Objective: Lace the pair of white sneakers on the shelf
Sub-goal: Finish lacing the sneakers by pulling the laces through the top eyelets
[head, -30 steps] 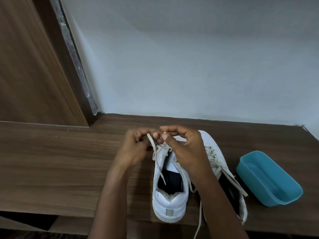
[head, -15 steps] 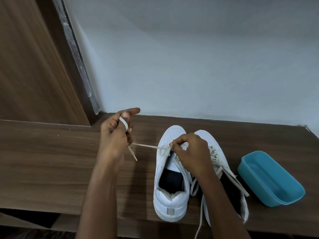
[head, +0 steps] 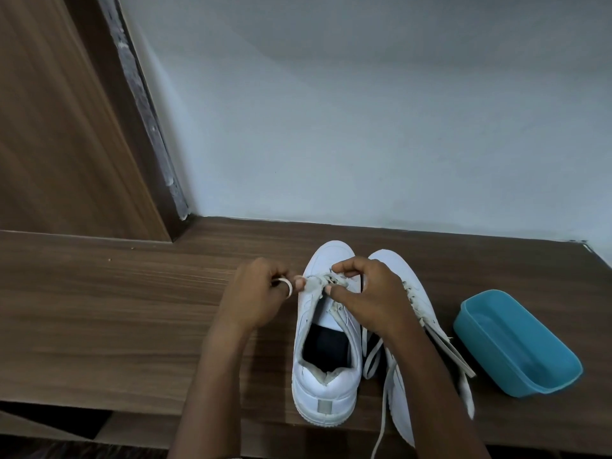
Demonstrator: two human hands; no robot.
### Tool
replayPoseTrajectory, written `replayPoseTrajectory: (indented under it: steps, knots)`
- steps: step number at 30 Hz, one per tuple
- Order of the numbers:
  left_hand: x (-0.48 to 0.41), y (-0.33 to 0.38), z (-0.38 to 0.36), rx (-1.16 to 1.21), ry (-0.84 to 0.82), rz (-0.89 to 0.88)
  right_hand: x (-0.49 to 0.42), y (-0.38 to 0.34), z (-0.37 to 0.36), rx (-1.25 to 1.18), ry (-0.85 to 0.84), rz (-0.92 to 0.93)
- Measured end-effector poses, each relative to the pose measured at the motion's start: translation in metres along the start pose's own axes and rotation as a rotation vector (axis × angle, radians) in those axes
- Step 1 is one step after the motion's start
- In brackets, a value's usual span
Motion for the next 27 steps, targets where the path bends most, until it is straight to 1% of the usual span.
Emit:
replayPoseTrajectory:
  steps: [2, 5, 8, 10, 12, 14, 15, 16, 17, 18, 20, 22, 24, 25, 27]
  knots:
    - [0.002, 0.005, 0.004, 0.283, 0.025, -0.011, 0.0, 0.001, 0.0, -0.012, -0.008, -0.012]
    - [0.002, 0.009, 0.006, 0.708, 0.077, 0.056, 0.0, 0.004, 0.001, -0.048, 0.008, -0.029]
    - [0.0, 0.009, 0.009, 1.2, 0.15, 0.054, -0.001, 0.006, 0.0, -0.076, 0.011, -0.054]
    - [0.001, 0.006, 0.01, 1.465, 0.17, 0.053, -0.001, 0.007, 0.001, -0.09, 0.018, -0.063]
    - [-0.001, 0.002, 0.013, 1.63, 0.207, 0.011, -0.001, 0.007, 0.002, -0.103, 0.029, -0.072]
    - [-0.002, -0.001, 0.018, 1.669, 0.255, -0.02, 0.0, 0.008, 0.003, -0.125, 0.033, -0.081]
    - [-0.003, -0.004, 0.018, 1.636, 0.277, -0.003, 0.0, 0.008, 0.004, -0.139, 0.034, -0.081]
    - [-0.001, -0.005, 0.019, 1.539, 0.3, 0.023, 0.0, 0.009, 0.004, -0.15, 0.034, -0.08]
    - [0.001, -0.007, 0.021, 1.362, 0.326, 0.045, 0.0, 0.009, 0.005, -0.158, 0.035, -0.076]
    - [0.004, -0.005, 0.023, 1.129, 0.333, 0.056, 0.0, 0.009, 0.005, -0.165, 0.037, -0.074]
    - [0.005, 0.002, 0.017, 0.668, 0.255, 0.048, 0.0, 0.009, 0.005, -0.176, 0.041, -0.077]
    - [0.001, 0.008, 0.003, 0.351, 0.11, 0.003, 0.0, 0.009, 0.006, -0.177, 0.043, -0.08]
    - [-0.002, 0.012, -0.009, 0.183, -0.007, -0.042, 0.0, 0.01, 0.007, -0.167, 0.041, -0.083]
    - [-0.004, 0.012, -0.013, 0.132, -0.032, -0.051, 0.0, 0.01, 0.008, -0.156, 0.043, -0.086]
    - [-0.005, 0.011, -0.017, 0.088, -0.026, -0.065, 0.0, 0.01, 0.01, -0.125, 0.047, -0.086]
Point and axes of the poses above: each hand's wrist, its own x-axis away from the middle knuckle, its own z-axis out of the back of the hand, y = z × x, the point moved 6 cm from there along -x, towards the middle knuckle, and after that the axes turned 6 degrees about -y, right-handed, at the moved point
